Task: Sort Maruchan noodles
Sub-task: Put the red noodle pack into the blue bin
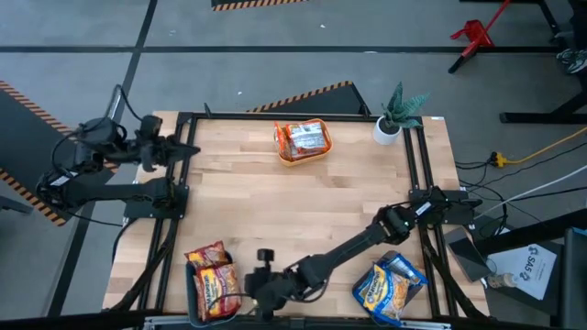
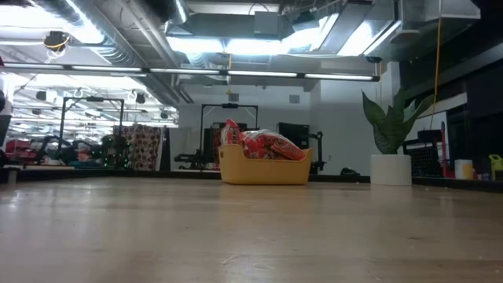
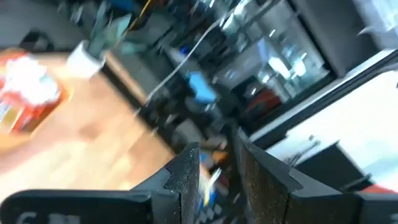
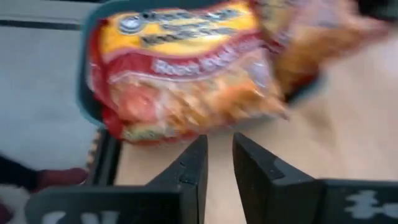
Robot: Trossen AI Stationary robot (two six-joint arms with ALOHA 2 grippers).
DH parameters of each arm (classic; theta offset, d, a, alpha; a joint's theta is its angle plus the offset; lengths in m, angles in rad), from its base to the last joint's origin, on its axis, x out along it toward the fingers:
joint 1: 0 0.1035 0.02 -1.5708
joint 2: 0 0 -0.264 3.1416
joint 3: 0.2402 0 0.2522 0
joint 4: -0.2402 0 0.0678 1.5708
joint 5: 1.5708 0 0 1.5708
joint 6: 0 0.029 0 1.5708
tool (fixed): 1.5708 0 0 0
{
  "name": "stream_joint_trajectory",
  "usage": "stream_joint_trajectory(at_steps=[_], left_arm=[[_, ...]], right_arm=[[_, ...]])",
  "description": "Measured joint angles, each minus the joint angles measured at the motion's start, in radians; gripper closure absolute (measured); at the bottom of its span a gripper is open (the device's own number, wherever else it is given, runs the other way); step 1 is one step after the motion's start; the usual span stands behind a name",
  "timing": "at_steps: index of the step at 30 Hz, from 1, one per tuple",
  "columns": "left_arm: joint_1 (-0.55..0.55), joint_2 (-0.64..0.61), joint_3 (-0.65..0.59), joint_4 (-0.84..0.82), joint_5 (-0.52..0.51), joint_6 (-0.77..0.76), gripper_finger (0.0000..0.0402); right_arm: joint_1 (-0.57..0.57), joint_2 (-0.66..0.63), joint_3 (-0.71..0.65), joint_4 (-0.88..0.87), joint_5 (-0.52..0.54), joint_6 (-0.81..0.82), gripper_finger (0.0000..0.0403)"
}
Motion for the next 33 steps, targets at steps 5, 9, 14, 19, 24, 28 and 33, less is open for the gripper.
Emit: stream_joint_trajectory(at_steps=[5, 9, 14, 19, 24, 28, 33], left_arm=[[0.000, 0.000, 0.000, -0.134, 0.010, 0.002, 0.0289], [0.000, 0.000, 0.000, -0.136, -0.008, 0.003, 0.0289], [0.000, 0.000, 0.000, -0.135, -0.017, 0.003, 0.0289], [0.000, 0.000, 0.000, -0.135, -0.017, 0.002, 0.0289], [-0.002, 0.000, 0.000, -0.136, -0.007, 0.002, 0.0290], [-0.016, 0.023, 0.000, -0.184, 0.119, 0.018, 0.0298], [-0.070, 0.064, 0.000, -0.258, 0.107, 0.033, 0.0333]], right_arm=[[0.005, 0.010, -0.016, -0.075, -0.034, 0.103, 0.0341], [-0.014, 0.019, -0.038, 0.033, -0.062, 0.097, 0.0341], [-0.045, 0.018, -0.051, 0.188, -0.112, 0.051, 0.0341], [-0.063, 0.018, -0.050, 0.241, -0.123, 0.026, 0.0341], [-0.069, 0.017, -0.050, 0.273, -0.174, 0.003, 0.0341], [-0.062, 0.005, -0.002, 0.162, -0.132, 0.006, 0.0341], [-0.019, -0.151, -0.009, -0.070, 0.072, 0.050, 0.0341]])
